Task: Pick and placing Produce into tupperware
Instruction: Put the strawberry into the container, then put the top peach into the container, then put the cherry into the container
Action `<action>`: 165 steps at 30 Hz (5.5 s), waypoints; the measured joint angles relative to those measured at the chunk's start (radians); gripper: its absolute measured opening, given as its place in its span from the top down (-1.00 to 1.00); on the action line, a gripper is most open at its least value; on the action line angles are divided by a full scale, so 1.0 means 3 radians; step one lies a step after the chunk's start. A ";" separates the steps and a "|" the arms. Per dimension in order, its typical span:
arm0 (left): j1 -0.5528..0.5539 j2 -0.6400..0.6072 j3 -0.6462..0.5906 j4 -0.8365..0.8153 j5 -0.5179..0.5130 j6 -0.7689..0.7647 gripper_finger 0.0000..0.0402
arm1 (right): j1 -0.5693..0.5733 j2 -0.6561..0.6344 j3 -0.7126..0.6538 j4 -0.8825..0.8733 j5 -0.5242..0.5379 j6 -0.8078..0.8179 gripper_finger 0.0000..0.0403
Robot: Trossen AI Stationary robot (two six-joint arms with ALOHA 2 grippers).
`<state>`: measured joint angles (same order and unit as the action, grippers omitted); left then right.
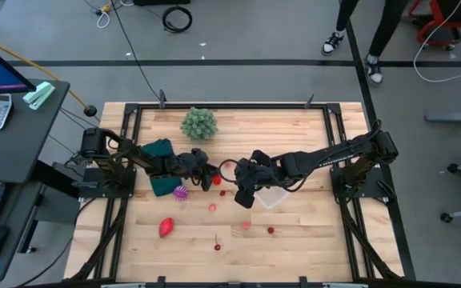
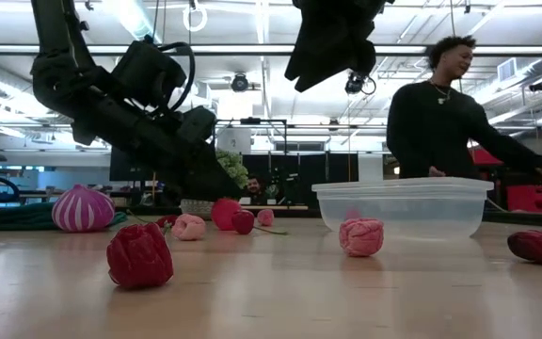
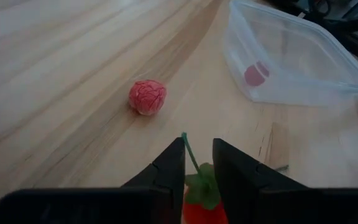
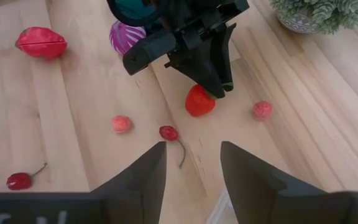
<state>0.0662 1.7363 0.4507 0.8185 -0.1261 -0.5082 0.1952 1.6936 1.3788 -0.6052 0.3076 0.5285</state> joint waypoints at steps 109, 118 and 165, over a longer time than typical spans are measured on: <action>0.0809 -0.0169 0.2179 -0.3845 0.0988 0.2014 0.30 | 0.1324 0.0000 0.0000 -0.1895 0.0219 0.3556 0.21; 0.0594 0.0386 0.2181 -0.3514 0.0998 0.2084 0.27 | 0.1324 0.0000 0.0000 -0.1786 0.0281 0.3558 0.21; 0.1016 0.0877 0.2185 -0.1529 0.0109 0.2157 0.39 | 0.1321 0.0000 0.0000 -0.1769 0.0283 0.3350 0.21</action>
<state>0.3710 1.9993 1.1061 0.3597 -0.0934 0.1389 0.5915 1.6936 1.3788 -1.1358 0.3926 1.5335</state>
